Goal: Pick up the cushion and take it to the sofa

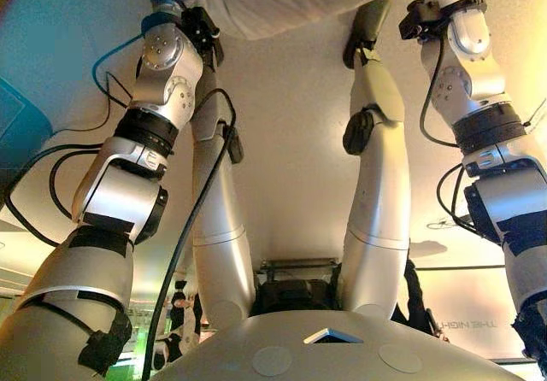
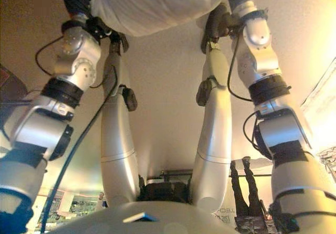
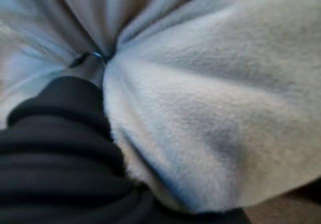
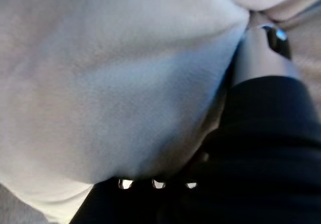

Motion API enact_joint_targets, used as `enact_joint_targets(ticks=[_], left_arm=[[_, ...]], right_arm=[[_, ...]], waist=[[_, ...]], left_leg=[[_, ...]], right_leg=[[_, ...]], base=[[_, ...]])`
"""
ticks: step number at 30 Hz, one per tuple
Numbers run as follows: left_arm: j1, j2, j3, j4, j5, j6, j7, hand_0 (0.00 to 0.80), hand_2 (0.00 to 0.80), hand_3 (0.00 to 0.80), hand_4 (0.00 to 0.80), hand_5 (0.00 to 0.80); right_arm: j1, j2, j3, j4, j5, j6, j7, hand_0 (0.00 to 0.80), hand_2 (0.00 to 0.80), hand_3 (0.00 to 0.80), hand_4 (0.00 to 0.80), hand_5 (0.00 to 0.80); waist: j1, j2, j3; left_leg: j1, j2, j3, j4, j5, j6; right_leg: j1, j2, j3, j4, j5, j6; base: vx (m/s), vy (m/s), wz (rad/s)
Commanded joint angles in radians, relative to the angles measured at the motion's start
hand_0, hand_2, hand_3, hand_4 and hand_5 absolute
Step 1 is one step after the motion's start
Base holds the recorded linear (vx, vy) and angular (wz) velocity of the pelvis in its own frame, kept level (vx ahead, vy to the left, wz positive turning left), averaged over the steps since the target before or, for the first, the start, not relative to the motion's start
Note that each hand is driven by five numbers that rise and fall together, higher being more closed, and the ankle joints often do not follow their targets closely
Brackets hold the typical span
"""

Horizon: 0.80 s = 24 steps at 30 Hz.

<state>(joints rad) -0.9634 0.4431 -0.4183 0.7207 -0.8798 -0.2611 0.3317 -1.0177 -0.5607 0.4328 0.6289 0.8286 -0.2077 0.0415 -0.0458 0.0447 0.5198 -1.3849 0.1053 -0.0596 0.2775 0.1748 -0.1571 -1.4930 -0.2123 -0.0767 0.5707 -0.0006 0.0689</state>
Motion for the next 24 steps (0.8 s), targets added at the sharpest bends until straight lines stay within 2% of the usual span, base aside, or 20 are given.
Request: enact_joint_targets(ticks=[1,2,8,12,18,21,24], left_arm=[[0.022,-0.11,-0.041,-0.182,0.034,-0.028,-0.099,0.8,0.8,0.8,0.8,0.8],[0.035,-0.113,-0.037,-0.199,0.038,-0.039,-0.1,0.8,0.8,0.8,0.8,0.8],[0.173,-0.116,-0.017,-0.335,0.094,-0.092,-0.079,0.8,0.8,0.8,0.8,0.8],[0.293,-0.124,-0.002,-0.409,0.129,-0.12,-0.047,0.8,0.8,0.8,0.8,0.8],[0.444,-0.138,0.019,-0.487,0.144,-0.132,-0.005,0.8,0.8,0.8,0.8,0.8],[0.554,-0.126,0.064,-0.54,0.15,-0.113,0.018,0.8,0.8,0.8,0.8,0.8],[0.64,-0.109,0.104,-0.579,0.171,-0.117,0.004,0.8,0.8,0.8,0.8,0.8]], right_arm=[[-0.011,0.145,0.102,-0.208,-0.009,0.012,0.171,0.75,0.75,0.75,0.75,0.75],[-0.006,0.141,0.098,-0.209,-0.014,0.01,0.158,0.8,0.8,0.8,0.8,0.8],[0.108,0.109,0.047,-0.264,-0.046,-0.035,0.117,0.8,0.8,0.8,0.8,0.8],[0.236,0.095,0.009,-0.31,-0.073,-0.069,0.089,0.8,0.8,0.8,0.8,0.8],[0.433,0.102,-0.042,-0.398,-0.149,-0.075,0.046,0.8,0.8,0.8,0.8,0.8],[0.588,0.126,-0.081,-0.468,-0.228,-0.062,0.052,0.8,0.8,0.8,0.8,0.8],[0.702,0.118,-0.121,-0.532,-0.271,-0.083,0.073,0.8,0.8,0.8,0.8,0.8]], waist=[[0.027,-0.029,0.0],[0.029,-0.028,0.0],[0.033,-0.025,0.0],[0.033,-0.028,0.0],[0.03,-0.041,0.0],[0.026,-0.056,0.0],[0.028,-0.063,0.0]], left_leg=[[-0.066,0.016,-0.058,0.147,-0.043,0.002],[-0.06,0.015,-0.061,0.143,-0.041,0.001],[0.043,0.02,-0.06,0.1,-0.029,-0.004],[0.174,0.036,-0.042,0.056,-0.016,-0.007],[0.421,0.051,0.014,-0.002,-0.016,-0.01],[0.625,0.052,0.067,-0.046,-0.036,0.001],[0.764,0.052,0.097,-0.072,-0.05,0.011]], right_leg=[[0.04,-0.025,0.045,-0.126,0.136,0.095],[0.048,-0.028,0.045,-0.131,0.138,0.096],[0.157,-0.037,0.035,-0.191,0.156,0.097],[0.288,-0.035,0.026,-0.228,0.159,0.096],[0.518,-0.048,-0.013,-0.28,0.165,0.101],[0.715,-0.046,-0.055,-0.319,0.152,0.104],[0.854,-0.051,-0.073,-0.346,0.142,0.105]], base=[[0.009,-0.001,0.06],[0.008,-0.005,0.06],[0.001,-0.002,0.01],[0.003,0.033,-0.05],[0.014,0.047,-0.09],[0.036,0.051,-0.15],[0.063,0.009,-0.15]])
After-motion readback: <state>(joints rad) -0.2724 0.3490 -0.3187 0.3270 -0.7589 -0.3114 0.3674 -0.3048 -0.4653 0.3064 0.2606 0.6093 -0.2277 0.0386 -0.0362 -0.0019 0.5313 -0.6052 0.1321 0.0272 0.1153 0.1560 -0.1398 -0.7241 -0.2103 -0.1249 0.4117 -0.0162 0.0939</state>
